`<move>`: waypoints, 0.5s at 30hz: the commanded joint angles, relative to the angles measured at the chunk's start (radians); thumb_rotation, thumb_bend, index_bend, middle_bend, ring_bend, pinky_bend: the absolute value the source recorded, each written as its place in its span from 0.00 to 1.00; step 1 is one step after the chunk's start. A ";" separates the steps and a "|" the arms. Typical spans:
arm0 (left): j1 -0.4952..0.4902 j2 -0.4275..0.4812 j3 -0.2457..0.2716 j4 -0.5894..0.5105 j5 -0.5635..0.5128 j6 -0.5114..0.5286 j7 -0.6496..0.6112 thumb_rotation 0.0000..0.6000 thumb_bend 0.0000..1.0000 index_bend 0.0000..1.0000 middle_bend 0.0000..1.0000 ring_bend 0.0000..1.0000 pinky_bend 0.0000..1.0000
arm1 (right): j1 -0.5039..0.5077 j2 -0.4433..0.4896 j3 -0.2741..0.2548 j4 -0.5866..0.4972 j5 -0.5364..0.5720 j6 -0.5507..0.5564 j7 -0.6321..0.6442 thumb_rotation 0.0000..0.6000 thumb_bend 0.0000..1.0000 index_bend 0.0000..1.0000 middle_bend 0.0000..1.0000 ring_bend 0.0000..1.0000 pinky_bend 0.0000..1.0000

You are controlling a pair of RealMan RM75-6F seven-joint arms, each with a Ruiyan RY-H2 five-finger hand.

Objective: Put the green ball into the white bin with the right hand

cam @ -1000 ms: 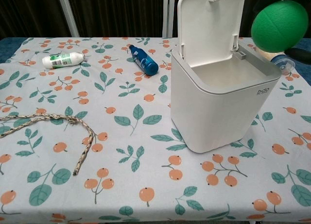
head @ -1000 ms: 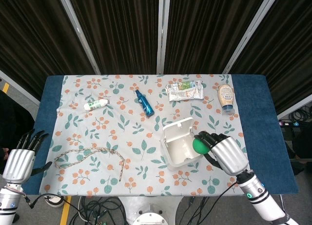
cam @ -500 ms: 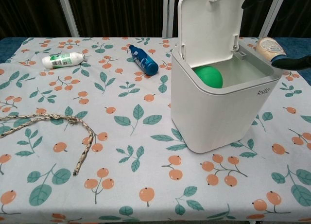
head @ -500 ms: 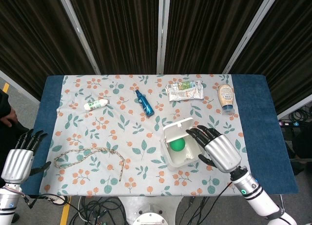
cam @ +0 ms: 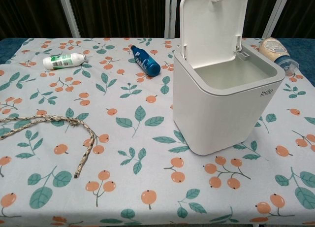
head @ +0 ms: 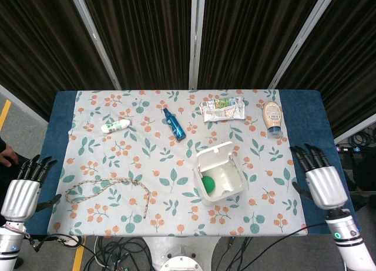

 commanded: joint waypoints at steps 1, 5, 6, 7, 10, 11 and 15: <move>0.000 0.002 -0.001 -0.006 -0.002 -0.002 0.006 1.00 0.13 0.17 0.13 0.04 0.13 | -0.079 -0.049 -0.004 0.132 0.099 0.034 0.050 1.00 0.09 0.00 0.00 0.00 0.00; 0.002 0.012 -0.004 -0.018 -0.009 -0.002 0.014 1.00 0.13 0.17 0.13 0.04 0.12 | -0.106 -0.073 0.006 0.184 0.127 0.037 0.128 1.00 0.10 0.00 0.00 0.00 0.00; 0.002 0.014 -0.004 -0.019 -0.010 -0.001 0.014 1.00 0.13 0.17 0.13 0.03 0.13 | -0.107 -0.072 0.007 0.186 0.129 0.032 0.151 1.00 0.10 0.00 0.00 0.00 0.00; 0.003 0.015 -0.004 -0.019 -0.011 -0.001 0.013 1.00 0.13 0.17 0.13 0.03 0.12 | -0.109 -0.071 0.007 0.189 0.128 0.028 0.169 1.00 0.10 0.00 0.00 0.00 0.00; 0.007 0.018 -0.001 -0.019 -0.011 0.001 0.010 1.00 0.13 0.17 0.13 0.03 0.13 | -0.110 -0.071 0.009 0.199 0.120 0.027 0.183 1.00 0.10 0.00 0.00 0.00 0.00; 0.009 0.018 -0.001 -0.018 -0.011 0.004 0.008 1.00 0.13 0.17 0.13 0.03 0.12 | -0.111 -0.070 0.011 0.197 0.117 0.029 0.184 1.00 0.10 0.00 0.00 0.00 0.00; 0.011 0.013 -0.002 -0.012 -0.011 0.008 0.001 1.00 0.13 0.17 0.13 0.04 0.12 | -0.113 -0.060 0.020 0.182 0.110 0.037 0.193 1.00 0.10 0.00 0.00 0.00 0.00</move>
